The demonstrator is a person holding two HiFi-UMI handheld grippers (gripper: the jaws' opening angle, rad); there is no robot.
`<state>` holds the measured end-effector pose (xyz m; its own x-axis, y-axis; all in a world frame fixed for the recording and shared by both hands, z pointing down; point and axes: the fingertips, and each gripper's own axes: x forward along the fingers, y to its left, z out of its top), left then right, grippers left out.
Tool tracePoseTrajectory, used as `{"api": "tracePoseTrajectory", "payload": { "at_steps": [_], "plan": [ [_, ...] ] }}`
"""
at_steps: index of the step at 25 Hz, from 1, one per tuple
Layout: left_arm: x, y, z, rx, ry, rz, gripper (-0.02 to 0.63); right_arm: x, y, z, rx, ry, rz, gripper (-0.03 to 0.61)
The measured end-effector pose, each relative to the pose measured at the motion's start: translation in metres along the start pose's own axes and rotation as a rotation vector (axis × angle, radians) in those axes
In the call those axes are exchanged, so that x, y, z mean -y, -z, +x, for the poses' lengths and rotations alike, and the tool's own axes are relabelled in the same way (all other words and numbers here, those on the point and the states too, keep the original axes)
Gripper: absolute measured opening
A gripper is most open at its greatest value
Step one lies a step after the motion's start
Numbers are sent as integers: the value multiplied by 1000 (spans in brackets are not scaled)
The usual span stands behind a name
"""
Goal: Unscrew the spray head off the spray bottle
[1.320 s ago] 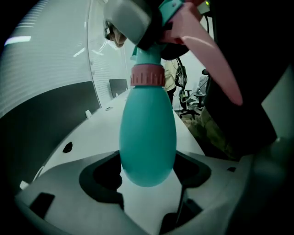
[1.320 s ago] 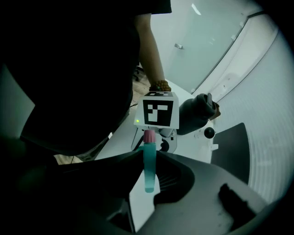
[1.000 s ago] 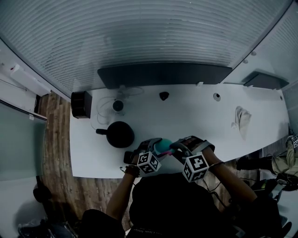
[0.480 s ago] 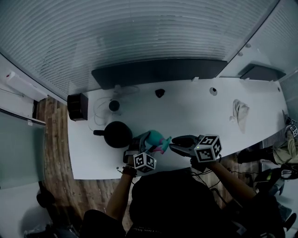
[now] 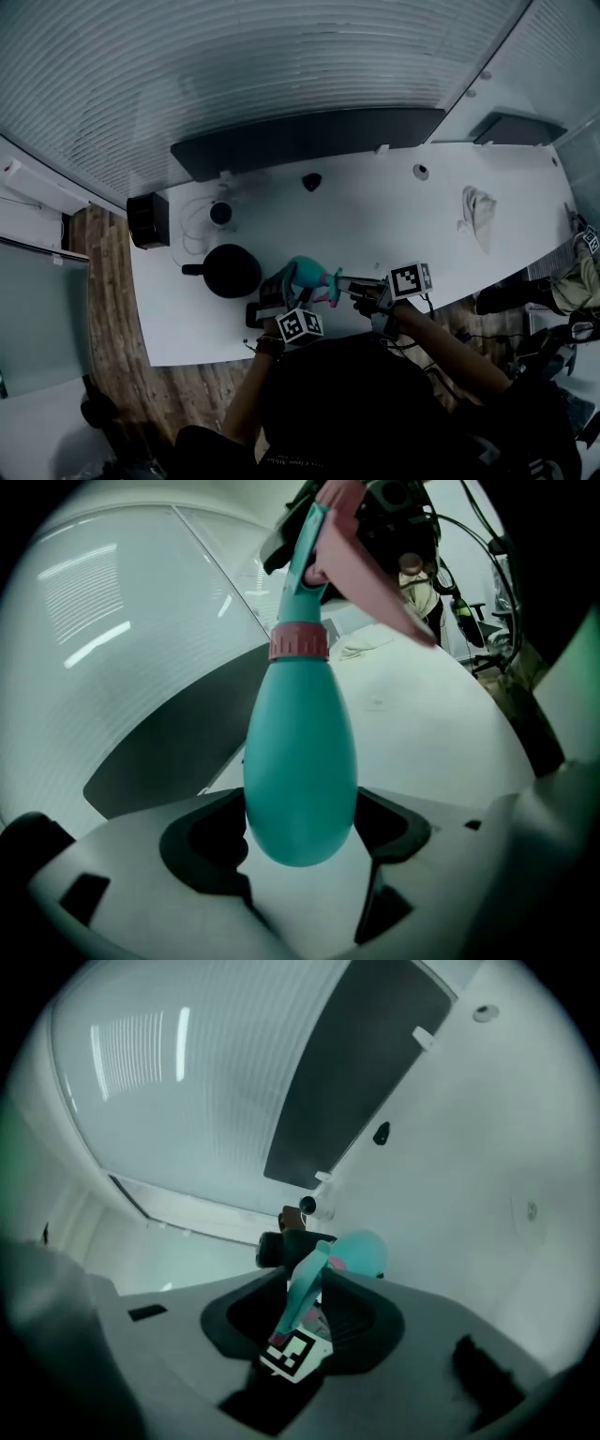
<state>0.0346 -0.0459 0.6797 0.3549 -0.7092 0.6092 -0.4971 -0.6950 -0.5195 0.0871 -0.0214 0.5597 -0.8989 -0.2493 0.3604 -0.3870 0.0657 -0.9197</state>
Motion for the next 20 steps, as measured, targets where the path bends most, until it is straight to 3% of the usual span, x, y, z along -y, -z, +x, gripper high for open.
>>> {"api": "tracePoseTrajectory", "payload": {
  "at_steps": [3,6,12,17,20],
  "plan": [
    [12,2,4,-20,60,-28,359,3,0,2,-57,63,-159,104],
    [28,4,4,-36,157,-9,359,9,12,3,-218,153,-380,103],
    [52,-8,-11,-29,417,45,359,9,32,-9,-621,296,-1025,100],
    [77,-16,-21,17,658,3,359,21,36,-20,-967,450,-1619,91],
    [89,-18,-25,6,776,-54,359,23,36,-22,-1106,510,-1874,77]
  ]
}}
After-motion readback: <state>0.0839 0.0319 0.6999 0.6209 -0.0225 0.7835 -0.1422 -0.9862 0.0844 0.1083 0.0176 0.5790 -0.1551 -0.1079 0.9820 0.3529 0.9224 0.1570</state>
